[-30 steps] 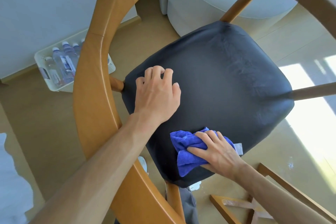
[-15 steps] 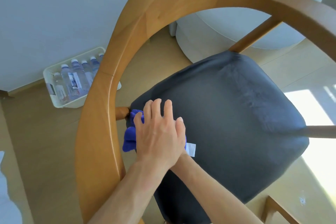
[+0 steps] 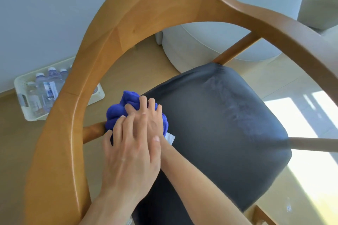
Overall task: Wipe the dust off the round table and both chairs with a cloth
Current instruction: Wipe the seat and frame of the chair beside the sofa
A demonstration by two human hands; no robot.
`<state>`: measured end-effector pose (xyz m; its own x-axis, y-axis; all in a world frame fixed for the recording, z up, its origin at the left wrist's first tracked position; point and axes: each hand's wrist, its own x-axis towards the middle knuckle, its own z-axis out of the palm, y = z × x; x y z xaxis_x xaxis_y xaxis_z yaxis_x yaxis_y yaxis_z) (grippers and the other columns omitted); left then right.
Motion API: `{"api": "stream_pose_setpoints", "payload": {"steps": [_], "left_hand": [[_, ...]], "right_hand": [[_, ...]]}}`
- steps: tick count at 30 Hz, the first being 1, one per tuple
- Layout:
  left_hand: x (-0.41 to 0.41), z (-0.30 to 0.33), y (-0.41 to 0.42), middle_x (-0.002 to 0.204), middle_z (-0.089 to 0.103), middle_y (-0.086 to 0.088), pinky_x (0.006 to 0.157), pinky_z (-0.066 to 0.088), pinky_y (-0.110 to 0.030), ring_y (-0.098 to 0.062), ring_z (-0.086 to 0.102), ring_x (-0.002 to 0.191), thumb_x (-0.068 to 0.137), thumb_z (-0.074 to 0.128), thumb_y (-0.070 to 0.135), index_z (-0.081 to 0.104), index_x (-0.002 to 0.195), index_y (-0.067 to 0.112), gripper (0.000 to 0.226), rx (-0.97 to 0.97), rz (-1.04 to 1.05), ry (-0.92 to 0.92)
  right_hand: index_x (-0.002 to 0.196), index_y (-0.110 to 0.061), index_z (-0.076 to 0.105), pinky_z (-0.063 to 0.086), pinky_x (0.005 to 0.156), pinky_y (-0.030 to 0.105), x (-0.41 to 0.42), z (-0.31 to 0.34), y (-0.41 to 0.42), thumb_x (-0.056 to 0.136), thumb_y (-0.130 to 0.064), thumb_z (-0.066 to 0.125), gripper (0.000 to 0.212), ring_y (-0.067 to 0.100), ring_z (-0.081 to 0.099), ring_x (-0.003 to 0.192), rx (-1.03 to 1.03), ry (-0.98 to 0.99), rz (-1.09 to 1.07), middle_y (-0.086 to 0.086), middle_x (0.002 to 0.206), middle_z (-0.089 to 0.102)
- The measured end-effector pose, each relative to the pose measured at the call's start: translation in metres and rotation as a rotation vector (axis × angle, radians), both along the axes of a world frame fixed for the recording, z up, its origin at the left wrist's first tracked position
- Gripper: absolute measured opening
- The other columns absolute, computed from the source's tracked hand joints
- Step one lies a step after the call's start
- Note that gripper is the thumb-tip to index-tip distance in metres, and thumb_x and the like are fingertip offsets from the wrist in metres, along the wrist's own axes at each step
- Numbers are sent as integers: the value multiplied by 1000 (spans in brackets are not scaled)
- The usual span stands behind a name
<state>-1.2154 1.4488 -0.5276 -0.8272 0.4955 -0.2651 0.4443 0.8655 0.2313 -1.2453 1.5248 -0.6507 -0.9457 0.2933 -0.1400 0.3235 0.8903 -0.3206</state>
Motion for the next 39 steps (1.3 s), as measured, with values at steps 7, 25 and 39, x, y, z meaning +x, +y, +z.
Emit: {"api": "stream_pose_setpoints", "payload": {"steps": [7,25,39], "left_hand": [[0,-9,5,131,54,-19,92,41,-55,-38,48,125,88,33,39,53,133,5,60,20,-2,71],[3,-6,4,143,46,-15,101,36,-55,-33,39,134,90,33,41,44,141,13,59,33,-28,-29],[5,-9,1,141,46,-14,100,34,-56,-33,38,132,86,36,46,43,142,20,62,87,-117,-39]], "right_hand": [[111,-24,56,34,80,40,-9,4,121,85,-39,55,30,31,43,100,204,-25,-204,10,118,44],[100,-16,45,42,91,52,215,25,246,81,-52,44,40,49,48,106,130,-199,-1090,32,117,46],[98,-12,60,45,71,42,115,20,60,79,-32,66,28,34,48,86,121,-9,-732,15,107,51]]}}
